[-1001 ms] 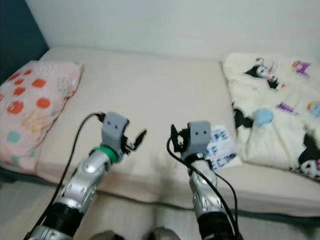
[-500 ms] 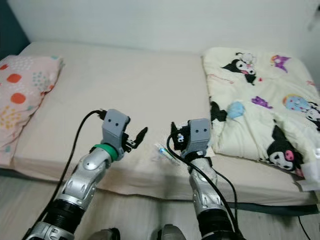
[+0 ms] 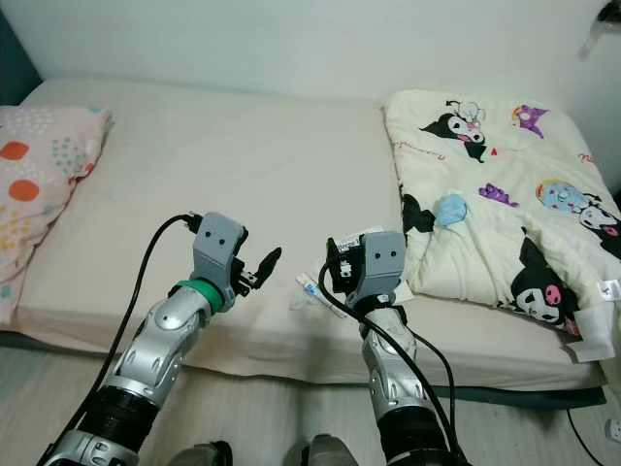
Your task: Clean up the room
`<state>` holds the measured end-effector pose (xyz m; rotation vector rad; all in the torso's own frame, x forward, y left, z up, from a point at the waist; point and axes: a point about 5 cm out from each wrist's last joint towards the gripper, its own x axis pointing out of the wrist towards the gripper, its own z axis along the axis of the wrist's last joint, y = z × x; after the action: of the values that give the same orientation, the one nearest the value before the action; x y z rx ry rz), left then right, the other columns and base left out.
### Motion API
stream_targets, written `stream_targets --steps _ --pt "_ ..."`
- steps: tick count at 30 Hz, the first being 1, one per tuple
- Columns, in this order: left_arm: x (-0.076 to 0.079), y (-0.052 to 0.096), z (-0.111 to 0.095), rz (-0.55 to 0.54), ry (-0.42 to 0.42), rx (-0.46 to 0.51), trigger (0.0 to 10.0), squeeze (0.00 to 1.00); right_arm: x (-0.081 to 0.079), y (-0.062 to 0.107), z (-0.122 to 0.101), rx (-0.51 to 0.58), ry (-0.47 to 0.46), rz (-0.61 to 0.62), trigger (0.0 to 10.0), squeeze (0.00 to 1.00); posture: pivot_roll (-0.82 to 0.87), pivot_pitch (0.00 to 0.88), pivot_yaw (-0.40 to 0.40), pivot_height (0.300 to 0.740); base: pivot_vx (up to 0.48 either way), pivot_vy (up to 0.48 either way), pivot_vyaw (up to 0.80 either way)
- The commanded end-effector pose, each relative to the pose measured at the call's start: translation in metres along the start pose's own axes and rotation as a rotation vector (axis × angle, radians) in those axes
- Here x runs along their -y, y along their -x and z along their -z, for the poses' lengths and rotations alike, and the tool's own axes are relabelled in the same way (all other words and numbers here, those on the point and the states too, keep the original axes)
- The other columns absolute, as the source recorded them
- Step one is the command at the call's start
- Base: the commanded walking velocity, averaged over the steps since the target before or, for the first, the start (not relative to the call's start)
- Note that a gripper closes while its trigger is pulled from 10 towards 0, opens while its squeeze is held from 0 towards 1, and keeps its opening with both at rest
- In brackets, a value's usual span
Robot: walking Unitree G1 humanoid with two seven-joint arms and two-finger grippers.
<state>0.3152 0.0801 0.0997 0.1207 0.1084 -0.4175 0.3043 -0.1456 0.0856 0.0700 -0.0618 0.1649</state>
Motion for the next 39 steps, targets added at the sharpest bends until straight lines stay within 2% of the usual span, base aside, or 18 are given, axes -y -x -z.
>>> stream_targets --steps 1,14,39 --pt "-0.0031 0.0019 0.0072 -0.021 0.01 -0.016 10.0 0.0 -0.0007 0.0043 0.0072 -0.033 -0.028 0.001 10.0 0.0 -0.07 0.0 0.043 0.731 0.0 0.0 0.0" --pt "-0.005 0.0022 0.0098 -0.04 0.005 -0.024 10.0 0.0 -0.0049 0.004 0.0082 -0.035 -0.044 -0.002 10.0 0.0 -0.07 0.0 0.043 0.716 0.0 0.0 0.0" --pt "-0.005 0.0025 0.0084 -0.038 -0.003 -0.015 10.0 0.0 -0.0004 0.0043 0.0084 -0.039 -0.037 0.013 10.0 0.0 -0.06 0.0 0.047 0.646 0.0 0.0 0.0"
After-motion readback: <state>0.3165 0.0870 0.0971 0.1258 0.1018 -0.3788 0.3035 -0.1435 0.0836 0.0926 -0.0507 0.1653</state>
